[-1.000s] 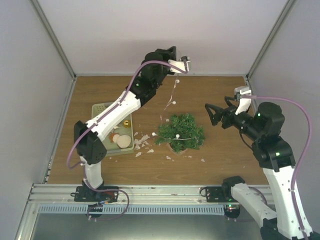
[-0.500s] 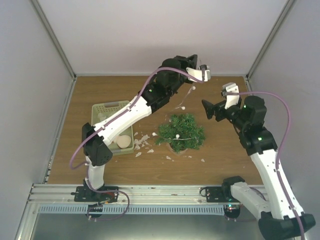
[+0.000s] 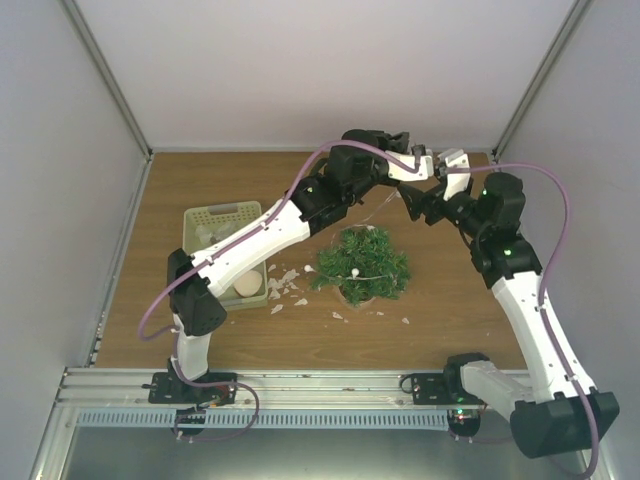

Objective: Decorate the small christmas tree

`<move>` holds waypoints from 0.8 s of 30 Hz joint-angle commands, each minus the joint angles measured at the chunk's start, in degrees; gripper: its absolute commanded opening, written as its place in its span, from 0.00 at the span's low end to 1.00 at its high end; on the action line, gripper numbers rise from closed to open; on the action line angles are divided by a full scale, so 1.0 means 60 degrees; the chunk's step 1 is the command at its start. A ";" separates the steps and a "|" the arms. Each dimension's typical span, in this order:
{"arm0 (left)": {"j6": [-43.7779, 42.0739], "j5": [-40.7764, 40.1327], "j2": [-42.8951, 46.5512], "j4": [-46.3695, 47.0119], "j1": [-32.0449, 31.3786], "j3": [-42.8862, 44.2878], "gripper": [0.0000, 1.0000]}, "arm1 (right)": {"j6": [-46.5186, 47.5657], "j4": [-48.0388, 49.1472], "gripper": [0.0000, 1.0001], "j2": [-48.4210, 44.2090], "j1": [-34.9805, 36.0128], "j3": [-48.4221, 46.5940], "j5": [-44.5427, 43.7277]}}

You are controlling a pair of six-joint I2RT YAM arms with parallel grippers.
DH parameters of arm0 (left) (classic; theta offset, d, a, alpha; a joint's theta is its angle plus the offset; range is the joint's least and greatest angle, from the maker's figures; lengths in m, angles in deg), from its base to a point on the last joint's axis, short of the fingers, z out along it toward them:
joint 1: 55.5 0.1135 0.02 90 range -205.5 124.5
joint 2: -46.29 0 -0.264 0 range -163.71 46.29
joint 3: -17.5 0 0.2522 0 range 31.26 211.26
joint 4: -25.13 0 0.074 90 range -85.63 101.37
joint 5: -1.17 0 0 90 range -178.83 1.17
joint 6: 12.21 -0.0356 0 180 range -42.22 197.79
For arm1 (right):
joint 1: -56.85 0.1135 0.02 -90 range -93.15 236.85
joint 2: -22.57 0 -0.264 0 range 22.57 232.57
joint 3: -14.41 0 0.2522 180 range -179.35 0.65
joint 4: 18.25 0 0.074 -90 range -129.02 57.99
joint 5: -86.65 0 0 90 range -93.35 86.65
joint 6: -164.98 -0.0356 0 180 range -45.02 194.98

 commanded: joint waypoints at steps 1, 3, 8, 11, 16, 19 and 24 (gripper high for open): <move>0.0533 0.0161 0.0205 0.0135 -0.0253 0.0050 0.00 | -0.0107 0.0364 0.88 0.0095 -0.0072 -0.0390 0.0337; 0.0527 0.0136 0.0205 0.0130 -0.0386 0.0054 0.00 | -0.0076 0.0332 0.87 0.0181 -0.0072 -0.0441 0.0386; 0.0619 -0.0011 0.0222 -0.0242 -0.0689 0.0219 0.00 | -0.0046 0.0414 0.84 0.0316 -0.0080 -0.0409 0.0419; 0.0672 -0.0066 0.0326 -0.0445 -0.0785 0.0214 0.00 | -0.0030 0.0425 0.84 0.0400 -0.0072 -0.0410 0.0501; 0.0664 -0.0131 0.0435 -0.0546 -0.0848 0.0236 0.00 | -0.0044 0.0490 0.83 0.0510 -0.0082 -0.0335 0.0625; 0.0574 -0.0174 0.0446 -0.0520 -0.0878 0.0320 0.00 | -0.0080 0.0529 0.83 0.0525 -0.0086 -0.0240 0.0680; 0.0266 -0.0285 0.0423 -0.0443 -0.0944 0.0506 0.00 | -0.0107 0.0581 0.85 0.0518 -0.0080 -0.0057 0.0768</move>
